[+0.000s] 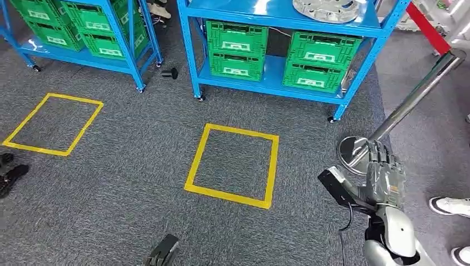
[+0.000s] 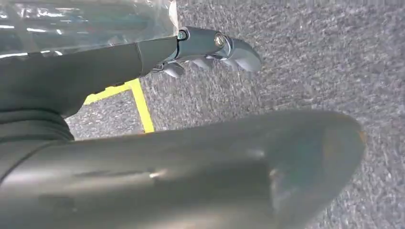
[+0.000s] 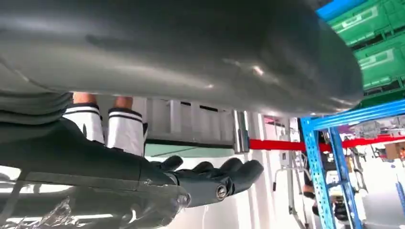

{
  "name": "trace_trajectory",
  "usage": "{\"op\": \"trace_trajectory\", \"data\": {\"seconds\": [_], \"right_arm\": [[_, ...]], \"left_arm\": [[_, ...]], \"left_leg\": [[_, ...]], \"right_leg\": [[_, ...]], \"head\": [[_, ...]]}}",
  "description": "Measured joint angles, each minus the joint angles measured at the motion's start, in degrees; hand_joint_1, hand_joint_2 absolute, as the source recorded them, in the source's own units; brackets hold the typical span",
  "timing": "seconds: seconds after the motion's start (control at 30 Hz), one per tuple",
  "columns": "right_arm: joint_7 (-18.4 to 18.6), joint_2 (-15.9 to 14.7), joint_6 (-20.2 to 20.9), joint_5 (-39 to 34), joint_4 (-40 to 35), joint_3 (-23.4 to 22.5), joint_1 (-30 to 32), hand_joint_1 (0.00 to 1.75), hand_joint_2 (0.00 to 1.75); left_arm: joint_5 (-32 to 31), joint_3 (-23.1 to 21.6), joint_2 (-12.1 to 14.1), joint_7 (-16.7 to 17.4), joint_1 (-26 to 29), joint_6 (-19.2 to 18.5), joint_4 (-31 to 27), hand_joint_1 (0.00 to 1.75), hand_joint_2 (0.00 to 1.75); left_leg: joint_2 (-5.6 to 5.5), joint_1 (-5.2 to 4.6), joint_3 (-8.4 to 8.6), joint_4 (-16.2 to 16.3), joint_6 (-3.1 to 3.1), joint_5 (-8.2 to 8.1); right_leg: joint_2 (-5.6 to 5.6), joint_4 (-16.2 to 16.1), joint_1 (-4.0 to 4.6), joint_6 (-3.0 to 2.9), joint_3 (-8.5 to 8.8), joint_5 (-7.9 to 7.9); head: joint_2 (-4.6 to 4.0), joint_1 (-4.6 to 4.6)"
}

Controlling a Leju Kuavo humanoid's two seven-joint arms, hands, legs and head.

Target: Take the parts from the cabinet and place them on the table.

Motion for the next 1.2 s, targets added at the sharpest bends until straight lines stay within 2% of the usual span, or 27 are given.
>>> {"op": "trace_trajectory", "data": {"seconds": [0.03,0.07,0.1,0.17,0.23,0.27,0.3,0.33,0.37,0.4,0.43,0.5,0.53,0.57,0.6,0.67,0.7,0.73,0.83,0.9,0.93,1.0,1.03,1.07,1.1,1.17,1.2], "right_arm": [[0.00,0.00,0.00,0.00,0.02,0.04,0.19,0.00,0.00],[0.00,0.00,0.00,0.00,0.04,0.04,0.28,0.00,0.00],[0.00,0.00,0.00,0.00,0.04,0.04,0.26,0.00,0.00],[0.00,0.00,0.00,0.00,0.04,0.00,0.21,0.00,0.00],[0.02,0.04,0.09,0.00,0.13,0.09,0.14,0.00,0.00],[0.00,0.02,0.15,-0.02,0.13,0.09,0.13,0.00,0.00],[0.02,0.02,0.15,-0.04,0.13,0.04,0.21,0.00,0.00],[0.02,0.00,0.17,-0.04,0.13,0.04,0.29,0.00,0.00],[0.02,0.00,0.17,-0.04,0.13,0.00,0.22,0.00,0.00],[0.00,0.02,0.15,-0.04,0.13,-0.02,0.17,0.00,0.00],[0.00,0.02,0.17,-0.04,0.13,0.02,0.10,0.00,0.00],[0.00,0.04,0.20,-0.07,0.15,0.11,0.22,0.00,0.00],[0.00,0.07,0.20,-0.07,0.20,0.13,0.33,0.00,0.00],[0.00,0.09,0.22,-0.09,0.26,0.13,0.39,0.00,0.00],[0.00,0.09,0.22,-0.09,0.31,0.13,0.40,0.00,0.00],[-0.06,0.11,0.22,-0.09,0.31,0.11,0.36,0.00,0.00],[-0.17,0.17,0.22,-0.09,0.33,0.13,0.39,0.00,0.00],[-0.22,0.20,0.22,-0.09,0.37,0.18,0.14,0.00,0.00],[-0.28,0.28,0.28,-0.17,0.44,0.22,0.25,0.00,0.00],[-0.39,0.28,0.22,-0.17,0.46,0.04,0.07,0.00,0.00],[-0.44,0.28,0.22,-0.17,0.46,0.04,-0.17,0.00,0.00],[-0.50,0.28,0.22,-0.17,0.52,0.13,-0.08,0.00,0.00],[-0.52,0.28,0.24,-0.20,0.61,0.20,0.13,0.00,0.00],[-0.52,0.31,0.22,-0.28,0.72,0.24,0.19,0.00,0.00],[-0.52,0.31,0.22,-0.28,0.85,0.28,0.18,0.00,0.00],[-0.55,0.31,0.20,-0.28,0.87,0.26,0.10,0.00,0.00],[-0.59,0.31,0.20,-0.28,0.90,0.24,0.06,0.00,0.00]], "left_arm": [[0.04,0.00,0.00,-0.02,0.00,0.02,0.00,0.00,0.00],[0.04,0.00,0.00,-0.04,0.03,0.02,0.00,0.00,0.00],[0.07,0.00,-0.02,-0.09,0.03,0.02,0.00,0.00,0.00],[0.07,0.00,-0.07,-0.17,0.02,0.00,0.00,0.00,0.00],[0.09,0.00,-0.04,-0.22,-0.19,0.02,0.00,0.00,0.00],[0.11,0.00,-0.04,-0.26,-0.20,0.02,0.00,0.00,0.00],[0.11,0.00,-0.04,-0.24,-0.12,0.00,0.00,0.00,0.00],[0.11,0.00,-0.04,-0.22,-0.13,0.02,0.00,0.00,0.00],[0.11,-0.02,0.02,-0.22,-0.17,0.02,0.00,0.00,0.00],[0.11,-0.02,0.00,-0.26,-0.18,0.02,0.00,0.00,0.00],[0.11,-0.02,-0.07,-0.26,-0.29,0.02,0.00,0.00,0.00],[0.11,-0.04,-0.07,-0.24,-0.22,0.02,0.00,0.00,0.00],[0.11,-0.04,-0.02,-0.17,-0.03,0.02,0.00,0.00,0.00],[0.11,-0.04,0.02,-0.17,0.10,0.02,0.00,0.00,0.00],[0.11,-0.04,0.02,-0.15,0.12,0.02,0.00,0.00,0.00],[0.11,-0.04,0.04,-0.15,0.04,0.02,0.00,0.00,0.00],[0.09,-0.04,0.13,-0.15,0.06,0.02,0.00,0.00,0.00],[0.11,-0.07,0.15,-0.15,0.11,0.02,0.00,0.00,0.00],[0.04,-0.09,0.17,-0.09,-0.10,0.02,0.00,0.00,0.00],[0.02,-0.07,0.13,-0.18,-0.15,0.02,-0.02,0.00,0.00],[0.02,-0.07,0.13,-0.17,-0.17,0.07,-0.02,0.00,0.00],[0.00,-0.09,0.11,-0.17,-0.16,0.02,-0.02,0.00,0.00],[0.00,-0.11,0.04,-0.17,-0.06,0.00,-0.02,0.00,0.00],[0.00,-0.11,0.04,-0.15,0.04,0.02,-0.02,0.00,0.00],[0.00,-0.13,0.02,-0.17,0.08,0.02,-0.02,0.00,0.00],[0.00,-0.13,0.00,-0.17,-0.03,0.02,-0.02,0.00,0.00],[0.00,-0.13,-0.02,-0.17,-0.08,0.02,-0.02,0.00,0.00]], "left_leg": [[-0.08,0.02,0.04,0.04,-0.08,-0.13],[-0.20,0.07,0.22,0.07,-0.19,-0.32],[-0.36,0.18,0.48,0.19,-0.41,-0.60],[-0.50,0.40,1.26,0.56,-1.03,-1.49],[-0.53,0.12,0.96,1.10,-1.88,-2.07],[-0.57,0.20,0.49,1.02,-2.29,-1.87],[-0.51,0.23,0.44,0.93,-2.41,-1.90],[-0.45,0.31,0.65,0.77,-2.84,-2.04],[-0.44,0.37,0.70,0.80,-3.27,-2.62],[-0.37,0.39,0.27,1.98,-3.49,-3.20],[-0.37,0.40,-1.44,5.43,-3.63,-4.66],[-0.37,0.39,-6.46,14.81,-3.74,-7.66],[-0.37,0.39,-8.74,18.24,-3.75,-7.97],[-0.37,0.38,-9.76,18.79,-3.63,-6.74],[-0.37,0.36,-9.55,16.76,-3.39,-4.02],[-0.38,0.20,-7.11,8.73,-2.60,2.35],[-0.41,-0.10,-6.00,5.79,-1.93,3.64],[-0.36,-0.48,-5.71,5.41,-1.59,3.42],[-0.36,-0.78,-5.12,3.38,-0.58,1.98],[-0.46,-0.07,-4.22,1.60,-0.47,1.97],[-0.49,0.08,-4.05,1.45,-0.27,1.89],[-0.50,0.07,-3.79,1.47,0.03,1.58],[-0.52,0.06,-3.57,1.50,0.04,1.31],[-0.53,0.06,-3.28,1.55,-0.05,1.04],[-0.54,0.07,-2.83,1.60,-0.14,0.69],[-0.54,0.08,-1.81,1.83,-0.45,-0.16],[-0.54,0.08,-1.31,1.97,-0.73,-0.69]], "right_leg": [[0.00,2.83,-0.09,0.07,-2.06,-0.08],[-0.01,2.56,-0.20,0.16,-2.67,1.59],[-0.02,-0.07,-0.28,0.21,-2.07,4.24],[-0.05,-9.43,-0.39,0.20,1.21,10.81],[0.14,-11.68,-0.06,-0.19,2.24,9.96],[0.13,-12.00,0.05,-0.98,2.28,8.97],[0.23,-11.98,0.13,-1.18,2.08,8.88],[0.29,-12.03,0.18,-1.55,2.04,8.71],[0.24,-12.41,-0.21,-2.00,2.58,8.64],[0.20,-12.55,-0.20,-2.33,3.01,8.45],[0.08,-12.60,-0.17,-2.66,3.39,8.25],[0.05,-12.60,0.04,-3.16,3.95,7.77],[0.09,-12.60,0.17,-3.24,4.30,7.48],[0.17,-12.59,0.26,-3.24,4.76,7.17],[0.27,-12.59,0.38,-3.22,5.36,6.78],[0.31,-12.59,0.56,-3.05,6.60,6.04],[0.29,-12.73,0.41,-2.87,6.90,5.66],[0.37,-12.62,0.80,-2.51,6.84,5.51],[0.13,-12.91,0.40,-1.58,6.10,5.70],[-0.03,-12.12,0.51,-0.91,5.77,4.99],[0.03,-9.66,0.42,-0.66,4.41,3.94],[0.06,-1.22,0.20,-0.22,-0.56,0.72],[0.05,2.62,0.14,0.00,-3.14,-0.06],[0.04,3.80,0.12,0.12,-4.44,0.68],[0.03,2.34,0.08,0.15,-4.40,2.99],[0.00,-5.67,0.04,-0.09,-1.63,9.26],[-0.06,-10.24,0.05,-0.38,0.02,11.45]], "head": [[0.00,0.04],[0.00,0.07],[-0.02,0.07],[-0.02,0.20],[-0.02,0.55],[-0.04,0.57],[-0.02,0.15],[-0.02,0.09],[-0.02,0.04],[-0.02,-0.11],[-0.02,-0.53],[-0.02,-0.79],[-0.02,-0.90],[-0.02,-0.98],[-0.02,-1.07],[-0.02,-1.29],[-0.02,-1.27],[-0.02,-0.81],[-0.02,-1.35],[-0.02,-1.20],[-0.02,-0.81],[-0.02,-0.50],[-0.02,-0.48],[-0.02,-0.48],[-0.02,-0.46],[-0.02,-0.37],[-0.02,-0.31]]}}
